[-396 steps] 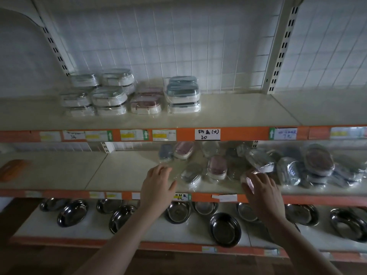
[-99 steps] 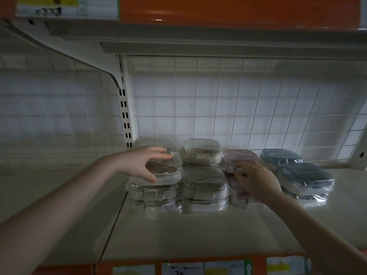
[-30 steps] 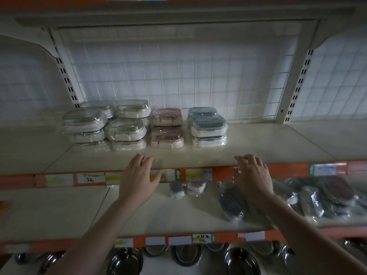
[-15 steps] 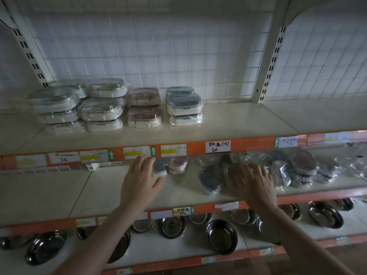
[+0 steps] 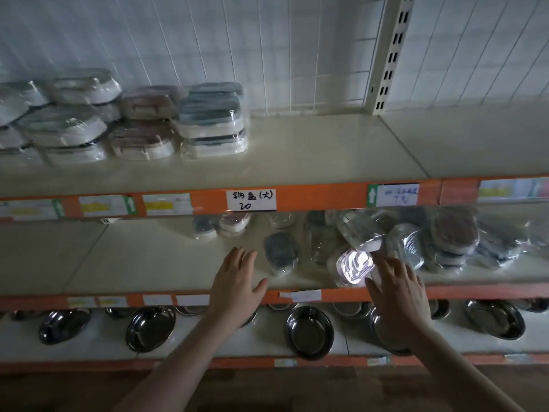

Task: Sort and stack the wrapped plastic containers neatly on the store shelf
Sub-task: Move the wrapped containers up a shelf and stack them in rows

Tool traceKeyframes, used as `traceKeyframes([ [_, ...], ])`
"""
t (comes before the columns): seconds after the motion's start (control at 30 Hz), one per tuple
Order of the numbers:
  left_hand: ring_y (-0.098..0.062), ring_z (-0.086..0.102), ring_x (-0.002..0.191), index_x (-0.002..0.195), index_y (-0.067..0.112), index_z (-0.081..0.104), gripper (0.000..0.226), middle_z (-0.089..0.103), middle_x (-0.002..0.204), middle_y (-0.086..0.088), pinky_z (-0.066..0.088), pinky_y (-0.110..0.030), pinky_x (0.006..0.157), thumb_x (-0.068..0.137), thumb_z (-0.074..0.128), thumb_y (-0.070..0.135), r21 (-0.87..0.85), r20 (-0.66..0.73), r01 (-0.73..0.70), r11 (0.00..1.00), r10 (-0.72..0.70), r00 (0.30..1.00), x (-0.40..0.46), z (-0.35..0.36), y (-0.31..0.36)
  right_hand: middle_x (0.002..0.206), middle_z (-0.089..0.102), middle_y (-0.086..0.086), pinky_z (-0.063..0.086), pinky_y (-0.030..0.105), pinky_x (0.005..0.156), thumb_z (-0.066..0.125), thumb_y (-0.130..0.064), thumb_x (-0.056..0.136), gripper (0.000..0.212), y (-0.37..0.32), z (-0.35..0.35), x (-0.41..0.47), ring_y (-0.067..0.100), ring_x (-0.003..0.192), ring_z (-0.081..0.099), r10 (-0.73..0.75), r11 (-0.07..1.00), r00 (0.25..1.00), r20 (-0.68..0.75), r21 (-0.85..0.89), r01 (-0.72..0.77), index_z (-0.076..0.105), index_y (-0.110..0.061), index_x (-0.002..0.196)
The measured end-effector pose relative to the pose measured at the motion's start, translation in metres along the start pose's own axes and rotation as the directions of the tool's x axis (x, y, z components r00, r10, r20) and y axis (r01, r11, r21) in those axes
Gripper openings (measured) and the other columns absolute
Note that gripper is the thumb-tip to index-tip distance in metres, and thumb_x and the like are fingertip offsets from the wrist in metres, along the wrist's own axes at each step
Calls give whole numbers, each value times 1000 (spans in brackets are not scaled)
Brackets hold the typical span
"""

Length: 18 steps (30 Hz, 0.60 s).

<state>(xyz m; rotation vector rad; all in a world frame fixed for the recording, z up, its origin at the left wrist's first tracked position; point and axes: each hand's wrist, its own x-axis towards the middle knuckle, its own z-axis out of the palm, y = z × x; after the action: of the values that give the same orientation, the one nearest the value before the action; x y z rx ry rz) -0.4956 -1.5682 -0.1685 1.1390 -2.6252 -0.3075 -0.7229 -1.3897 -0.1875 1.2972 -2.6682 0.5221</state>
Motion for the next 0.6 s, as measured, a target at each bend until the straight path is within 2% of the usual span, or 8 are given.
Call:
traceKeyframes([
  [0.1,-25,30,138,141,9,39,60,36,146,-9,33,-35,109,93,53,42,-8,26,25,1000,-25,999,11,21,14,107,61,14,49,45,79,74,-23,76,51,17,14,9,36,96,59,11,1000,1000,29,9,-11,58,-13,124],
  [0.23,-29,42,129,135,5,47,57,46,136,-12,42,-37,100,89,59,37,1,10,2,1000,-2,1000,33,53,16,101,59,20,49,46,75,76,-22,74,50,28,40,16,40,91,59,31,999,998,62,21,-32,60,-7,119],
  [0.4,-24,24,141,145,14,34,61,29,151,-8,34,-37,109,94,49,44,32,87,21,999,-24,996,61,104,6,117,55,22,46,47,82,72,-23,79,51,32,79,19,41,105,54,97,990,989,115,92,-108,55,-7,124],
  [0.6,-26,19,144,149,19,26,66,18,157,-9,27,-36,112,93,51,45,52,151,-2,999,-6,989,90,152,-3,130,47,23,40,47,92,64,-29,85,53,33,113,20,41,117,46,158,977,979,132,124,-174,48,-10,132],
])
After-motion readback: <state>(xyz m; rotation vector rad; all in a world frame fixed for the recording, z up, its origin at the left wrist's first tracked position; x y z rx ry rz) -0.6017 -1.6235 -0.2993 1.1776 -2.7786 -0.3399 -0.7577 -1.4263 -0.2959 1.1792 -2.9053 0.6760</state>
